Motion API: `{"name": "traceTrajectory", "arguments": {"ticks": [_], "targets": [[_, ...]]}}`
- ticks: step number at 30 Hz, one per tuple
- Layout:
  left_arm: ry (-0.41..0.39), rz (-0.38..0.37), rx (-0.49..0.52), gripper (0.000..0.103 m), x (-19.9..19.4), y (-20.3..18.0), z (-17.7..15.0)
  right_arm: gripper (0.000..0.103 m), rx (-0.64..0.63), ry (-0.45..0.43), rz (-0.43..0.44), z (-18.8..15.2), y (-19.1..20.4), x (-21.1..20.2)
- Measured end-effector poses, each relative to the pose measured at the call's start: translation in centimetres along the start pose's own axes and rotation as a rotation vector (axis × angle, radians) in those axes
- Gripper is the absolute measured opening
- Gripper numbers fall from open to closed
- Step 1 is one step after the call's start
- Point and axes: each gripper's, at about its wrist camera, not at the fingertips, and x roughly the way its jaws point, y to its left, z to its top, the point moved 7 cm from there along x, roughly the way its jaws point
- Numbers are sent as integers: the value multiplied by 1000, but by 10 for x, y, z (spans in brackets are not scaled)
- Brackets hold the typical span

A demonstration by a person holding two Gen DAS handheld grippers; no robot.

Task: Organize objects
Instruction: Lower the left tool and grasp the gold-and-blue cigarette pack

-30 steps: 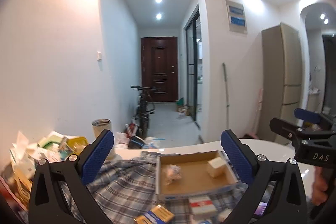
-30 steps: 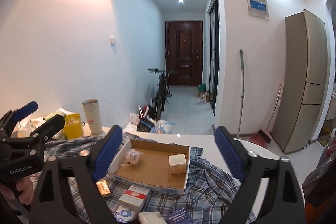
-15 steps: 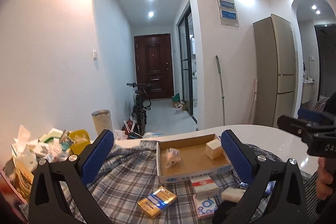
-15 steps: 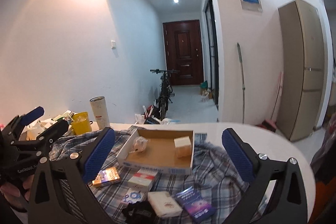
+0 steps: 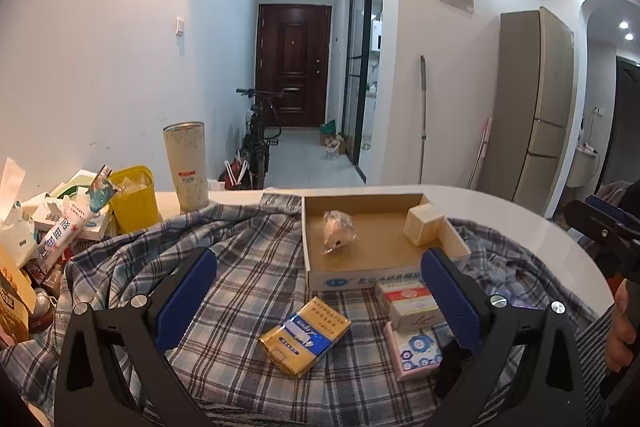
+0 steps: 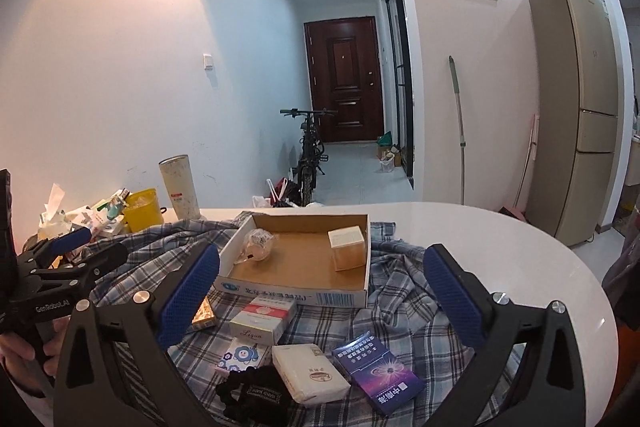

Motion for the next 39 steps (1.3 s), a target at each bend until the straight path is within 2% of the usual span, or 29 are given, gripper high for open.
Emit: {"name": "traceTrajectory", "arguments": {"ticks": [7, 8, 10, 13, 18, 23, 25, 33, 37, 39], "targets": [[103, 72, 115, 103, 47, 5, -37, 102, 17, 72, 9, -18, -4, 24], [157, 95, 133, 103, 58, 8, -48, 102, 22, 83, 14, -20, -5, 27], [239, 76, 146, 103, 75, 11, -64, 102, 28, 105, 20, -26, -6, 32], [322, 33, 120, 103, 91, 13, -76, 102, 30, 145, 22, -34, -8, 42], [417, 12, 77, 103, 107, 18, -90, 102, 28, 201, 15, -48, -11, 54], [460, -65, 109, 103, 107, 3, -98, 102, 50, 224, 16, -52, -15, 57], [473, -70, 129, 102, 107, -2, -100, 102, 45, 227, 15, -53, -15, 58], [507, -135, 104, 79, 103, -8, -106, 102, 19, 247, 19, -57, -10, 62], [513, -168, 143, 78, 98, -20, -109, 102, 22, 250, 17, -59, -11, 62], [503, -150, 163, 78, 98, -24, -107, 102, 29, 253, 17, -59, -13, 63]]}}
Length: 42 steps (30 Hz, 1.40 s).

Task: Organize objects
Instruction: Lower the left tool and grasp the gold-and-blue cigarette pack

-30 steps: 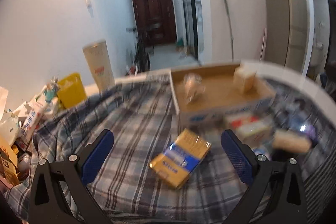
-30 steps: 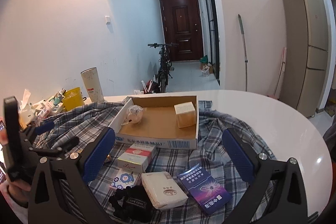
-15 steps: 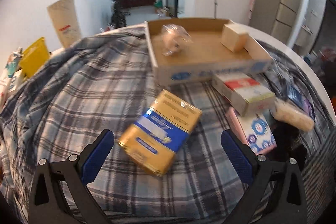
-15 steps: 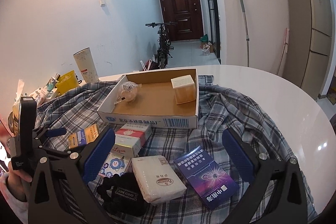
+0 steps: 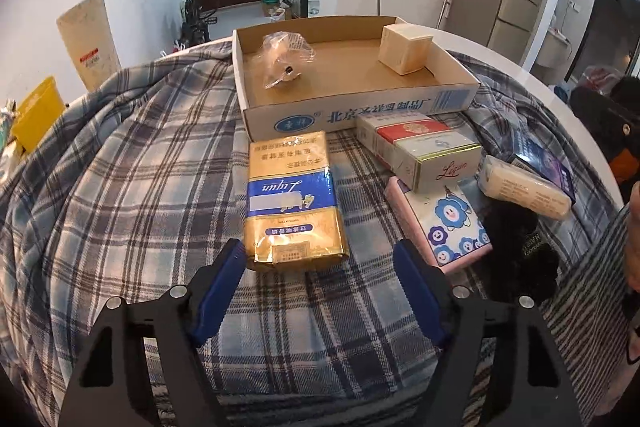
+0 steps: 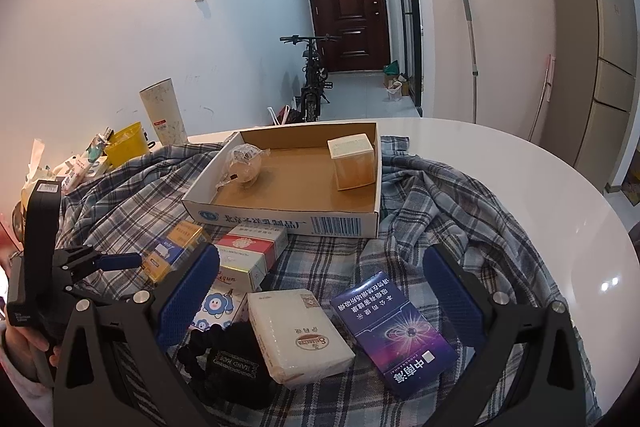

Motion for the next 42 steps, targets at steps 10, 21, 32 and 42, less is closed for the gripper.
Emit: {"name": "traceTrajectory", "arguments": {"ticks": [10, 21, 32, 42], "targets": [[17, 82, -75, 78, 2, 20, 16, 102, 31, 1, 3, 1, -6, 0], [107, 95, -29, 58, 43, 7, 26, 102, 31, 2, -28, 0, -11, 3], [-101, 132, -54, 52, -5, 5, 41, 102, 26, 7, -66, -1, -15, 8], [-327, 84, -80, 51, -67, -9, 72, 102, 35, 20, -112, 6, -14, 4]]}}
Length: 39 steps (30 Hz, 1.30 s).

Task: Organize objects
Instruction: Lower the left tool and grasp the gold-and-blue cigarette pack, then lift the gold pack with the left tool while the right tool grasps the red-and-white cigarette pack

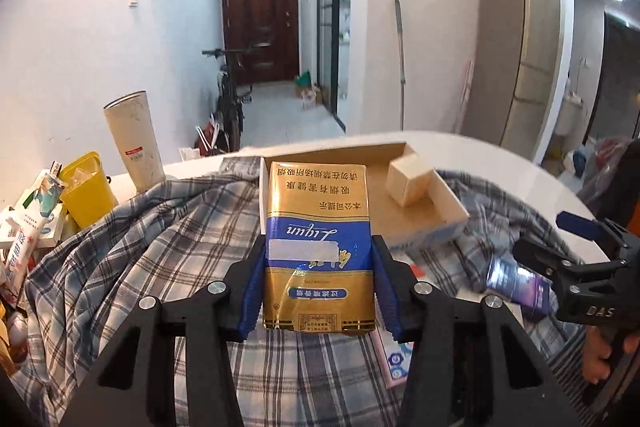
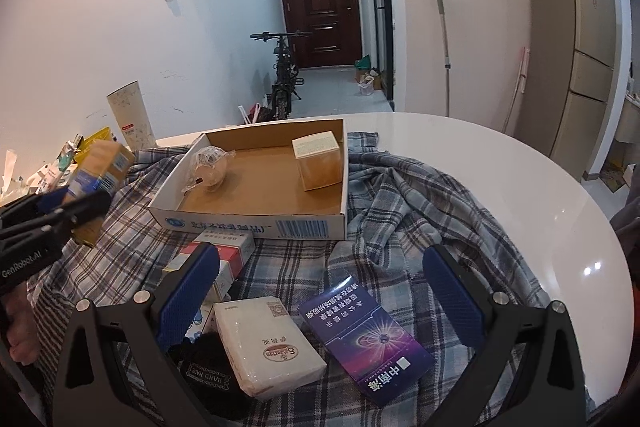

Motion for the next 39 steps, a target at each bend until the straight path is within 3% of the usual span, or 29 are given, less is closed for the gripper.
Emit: {"name": "traceTrajectory", "arguments": {"ticks": [3, 7, 11, 15, 19, 25, 28, 36, 39], "targets": [[13, -29, -54, 51, 8, 10, -6, 102, -4, 12, 5, 8, 4, -6], [9, 57, -71, 51, 15, 31, -16, 101, 17, 43, 15, 21, 20, 1], [34, 33, -177, 51, 18, 55, -23, 88, 12, 165, 51, 21, 50, 35], [5, 109, -170, 51, 17, 67, -21, 82, 29, 272, 119, 8, 80, 63], [3, 96, -199, 51, 15, 72, -22, 76, 10, 324, 103, -4, 95, 82], [7, 89, -200, 51, 14, 72, -21, 72, -9, 367, 88, -14, 105, 99], [10, 86, -195, 51, 14, 71, -21, 60, -36, 374, 57, -20, 107, 104], [13, 90, -193, 51, 15, 71, -22, 57, -22, 364, 69, -20, 103, 97], [12, 84, -195, 51, 15, 71, -22, 57, -32, 321, 92, -11, 99, 79]]}}
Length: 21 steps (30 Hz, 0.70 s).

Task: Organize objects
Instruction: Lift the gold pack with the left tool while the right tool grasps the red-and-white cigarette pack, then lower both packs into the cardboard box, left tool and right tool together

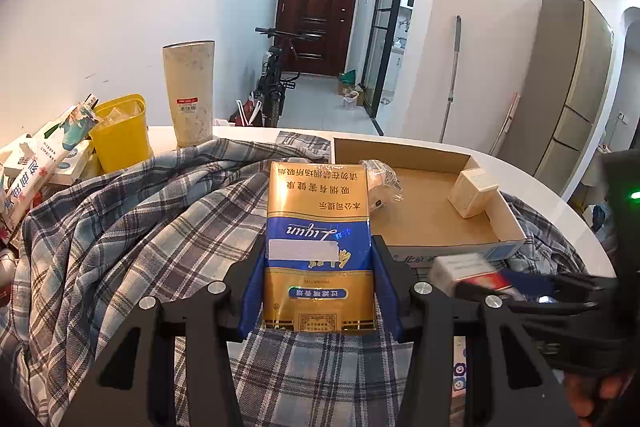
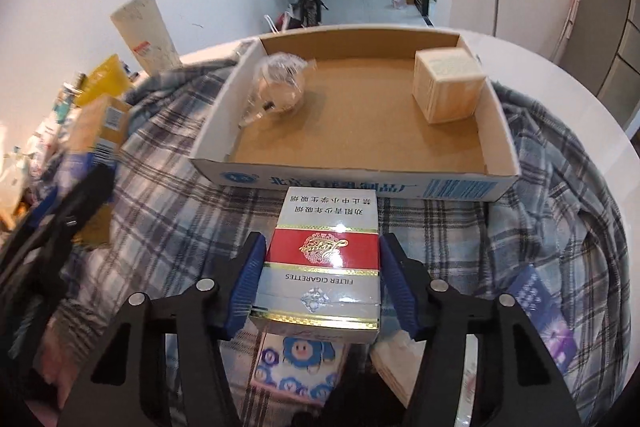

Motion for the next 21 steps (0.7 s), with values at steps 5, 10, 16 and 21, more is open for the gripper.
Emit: {"name": "traceTrajectory", "arguments": {"ticks": [5, 10, 16, 21], "targets": [[-4, -10, 2, 51, 0, -2, 0, 57, -65, -112, -85, 1, -13, -36], [-25, -9, 32, 51, -4, -8, 0, 57, -55, -140, -93, -1, -31, -53], [-6, -61, 21, 51, -12, -19, 0, 57, -1, -135, -87, 0, -51, -54], [-26, -44, 64, 51, -25, -32, 6, 57, 15, -149, -76, 3, -58, -61]]}}
